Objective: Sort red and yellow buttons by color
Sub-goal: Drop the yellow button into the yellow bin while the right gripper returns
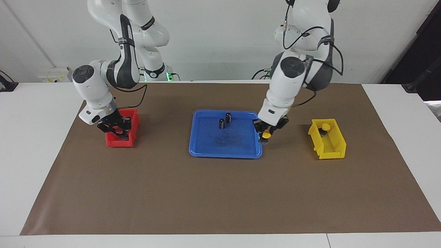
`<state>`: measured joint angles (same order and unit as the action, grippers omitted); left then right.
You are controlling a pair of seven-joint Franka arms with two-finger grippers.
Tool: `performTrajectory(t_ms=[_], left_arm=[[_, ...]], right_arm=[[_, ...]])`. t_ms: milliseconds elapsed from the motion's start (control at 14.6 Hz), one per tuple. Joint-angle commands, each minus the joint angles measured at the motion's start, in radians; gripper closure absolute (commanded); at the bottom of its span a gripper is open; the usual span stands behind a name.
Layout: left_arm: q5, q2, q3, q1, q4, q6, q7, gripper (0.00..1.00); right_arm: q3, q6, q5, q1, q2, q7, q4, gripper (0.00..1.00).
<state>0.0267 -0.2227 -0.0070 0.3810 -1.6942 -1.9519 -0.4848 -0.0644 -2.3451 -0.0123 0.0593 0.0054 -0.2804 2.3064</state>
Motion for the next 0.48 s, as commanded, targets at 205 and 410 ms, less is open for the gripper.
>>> performTrajectory(t_ms=[205, 410], left_arm=[[-0.065, 0.019, 0.004, -0.171, 0.018, 0.065, 0.194, 0.98], [-0.065, 0.017, 0.01, -0.256, 0.016, 0.045, 0.274, 0.98]], right_arm=[[0.008, -0.011, -0.014, 0.011, -0.018, -0.034, 0.018, 0.35], [0.008, 0.039, -0.014, 0.014, -0.01, -0.054, -0.024, 0.35]])
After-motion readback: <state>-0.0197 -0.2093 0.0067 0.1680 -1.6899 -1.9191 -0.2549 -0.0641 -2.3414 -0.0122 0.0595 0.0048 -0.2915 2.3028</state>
